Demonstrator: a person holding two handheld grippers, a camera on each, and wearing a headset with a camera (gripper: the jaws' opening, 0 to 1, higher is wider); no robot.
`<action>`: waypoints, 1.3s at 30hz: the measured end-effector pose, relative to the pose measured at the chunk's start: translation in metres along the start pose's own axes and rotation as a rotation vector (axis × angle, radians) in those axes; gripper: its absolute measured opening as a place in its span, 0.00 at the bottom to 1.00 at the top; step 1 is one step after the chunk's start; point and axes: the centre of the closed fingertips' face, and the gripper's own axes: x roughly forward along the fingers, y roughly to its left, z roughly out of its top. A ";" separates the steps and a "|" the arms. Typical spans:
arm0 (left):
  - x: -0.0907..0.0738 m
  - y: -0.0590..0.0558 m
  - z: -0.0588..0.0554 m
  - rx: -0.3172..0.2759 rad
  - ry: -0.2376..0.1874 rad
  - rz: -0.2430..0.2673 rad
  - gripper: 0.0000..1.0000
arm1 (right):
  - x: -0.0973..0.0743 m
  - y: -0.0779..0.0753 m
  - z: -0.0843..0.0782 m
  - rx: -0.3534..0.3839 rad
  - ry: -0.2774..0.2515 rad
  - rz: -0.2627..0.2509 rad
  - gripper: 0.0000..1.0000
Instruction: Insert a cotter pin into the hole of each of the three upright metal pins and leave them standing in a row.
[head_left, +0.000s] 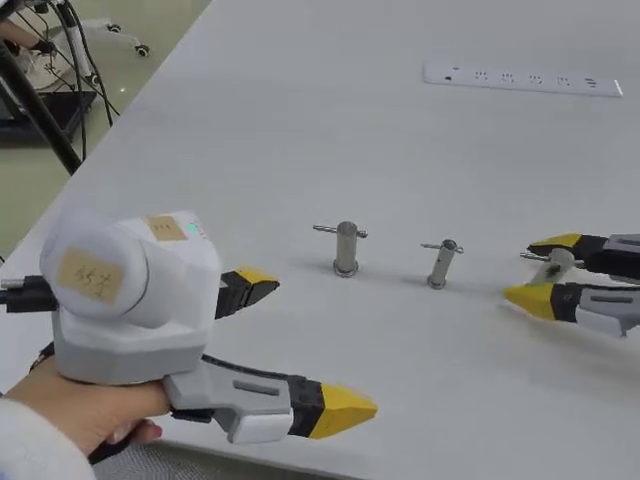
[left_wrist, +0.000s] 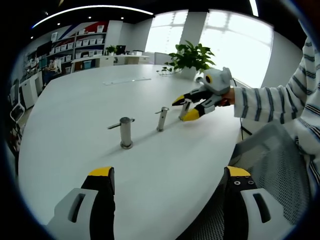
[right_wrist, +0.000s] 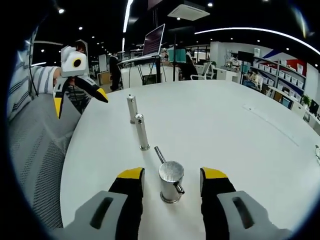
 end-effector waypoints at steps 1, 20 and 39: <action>-0.001 0.001 0.000 -0.003 -0.002 0.003 0.89 | -0.001 0.000 0.001 -0.001 0.002 -0.007 0.53; -0.021 0.037 0.022 -0.107 -0.140 0.119 0.93 | -0.044 0.006 0.029 0.293 -0.060 -0.184 0.81; -0.013 0.030 0.013 -0.226 -0.155 0.089 0.99 | -0.064 0.040 0.007 0.468 -0.006 -0.207 0.94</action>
